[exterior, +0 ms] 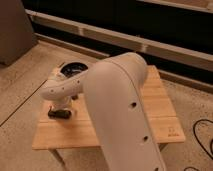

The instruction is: Push the eraser across the table

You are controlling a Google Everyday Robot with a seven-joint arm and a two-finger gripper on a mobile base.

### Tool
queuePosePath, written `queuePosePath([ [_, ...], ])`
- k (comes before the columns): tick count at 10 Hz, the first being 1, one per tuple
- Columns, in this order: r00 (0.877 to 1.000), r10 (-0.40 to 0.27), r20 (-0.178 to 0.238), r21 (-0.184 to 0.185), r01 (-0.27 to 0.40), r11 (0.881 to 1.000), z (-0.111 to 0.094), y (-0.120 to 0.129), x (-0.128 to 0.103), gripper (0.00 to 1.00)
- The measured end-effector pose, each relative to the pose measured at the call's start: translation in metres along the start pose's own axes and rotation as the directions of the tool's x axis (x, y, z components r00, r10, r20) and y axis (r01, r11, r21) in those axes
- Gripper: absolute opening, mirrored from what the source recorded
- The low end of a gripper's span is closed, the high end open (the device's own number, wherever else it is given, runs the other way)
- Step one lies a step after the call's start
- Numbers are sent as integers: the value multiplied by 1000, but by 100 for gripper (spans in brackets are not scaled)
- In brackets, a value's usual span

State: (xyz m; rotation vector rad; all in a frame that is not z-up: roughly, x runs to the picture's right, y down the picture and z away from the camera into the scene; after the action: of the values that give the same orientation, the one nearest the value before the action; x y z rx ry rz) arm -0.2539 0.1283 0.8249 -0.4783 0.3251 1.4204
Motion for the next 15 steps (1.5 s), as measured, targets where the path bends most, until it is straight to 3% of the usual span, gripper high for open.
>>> queuePosePath([
  [3, 998, -62, 2, -6, 62, 998, 3, 36, 16, 65],
  [5, 998, -68, -3, -25, 68, 997, 5, 59, 32, 65],
  [9, 998, -69, -6, -29, 68, 997, 5, 64, 34, 65],
  [10, 995, -95, -4, -41, 95, 995, 3, 80, 40, 65],
  [13, 972, -235, 17, -93, 235, 967, -13, 149, 67, 65],
  [15, 935, -352, 39, -116, 354, 928, -28, 199, 85, 65],
])
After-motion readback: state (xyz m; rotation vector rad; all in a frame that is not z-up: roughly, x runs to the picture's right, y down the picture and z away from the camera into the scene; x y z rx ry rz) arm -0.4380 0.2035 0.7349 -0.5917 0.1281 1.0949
